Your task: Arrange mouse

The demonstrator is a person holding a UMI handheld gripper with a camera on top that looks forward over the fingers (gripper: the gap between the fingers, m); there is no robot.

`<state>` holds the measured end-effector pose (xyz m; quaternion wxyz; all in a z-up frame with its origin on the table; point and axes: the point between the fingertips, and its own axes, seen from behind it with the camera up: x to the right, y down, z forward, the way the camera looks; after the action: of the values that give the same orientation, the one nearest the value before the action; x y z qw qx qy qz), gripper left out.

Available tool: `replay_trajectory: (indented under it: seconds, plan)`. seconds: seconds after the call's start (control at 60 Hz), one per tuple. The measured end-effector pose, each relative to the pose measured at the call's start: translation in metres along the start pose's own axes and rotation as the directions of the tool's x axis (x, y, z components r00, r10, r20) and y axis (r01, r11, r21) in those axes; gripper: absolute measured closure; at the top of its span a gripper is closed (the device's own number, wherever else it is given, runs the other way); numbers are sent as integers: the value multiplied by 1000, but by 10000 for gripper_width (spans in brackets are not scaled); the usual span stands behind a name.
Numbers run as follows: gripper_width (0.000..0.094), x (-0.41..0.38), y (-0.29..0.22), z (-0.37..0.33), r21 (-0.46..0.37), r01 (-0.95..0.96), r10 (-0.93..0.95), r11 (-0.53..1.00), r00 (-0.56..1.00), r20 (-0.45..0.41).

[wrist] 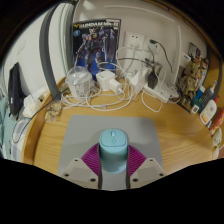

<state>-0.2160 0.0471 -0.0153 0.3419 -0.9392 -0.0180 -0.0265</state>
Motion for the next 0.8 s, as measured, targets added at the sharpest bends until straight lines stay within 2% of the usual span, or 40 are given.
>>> replay_trajectory:
  seconds: [0.083,0.15,0.167,0.3,0.35,0.4,0.417,0.483,0.8]
  plan:
    - [599,1,0,1,23,8,-8,1000,1000,-5]
    - [547,1,0,1,21,-2,2,1000,1000,-2]
    - [508,1,0,1,18,-5,5,1000,1000,0]
    - [414,0,2,1,-15,-65,65,998,997,33]
    - [317,2,0,-4,-18,-87,87,996,996,36]
    - [149,8,-5,-13,-4,-84,84,996,996,23]
    - [161,10,-8,-17,3,-80,80,997,997,21]
    - [107,18,-19,-35,32,-64,64,997,998,9]
    - [87,57,-79,-175,203,-56,50,978,998,33]
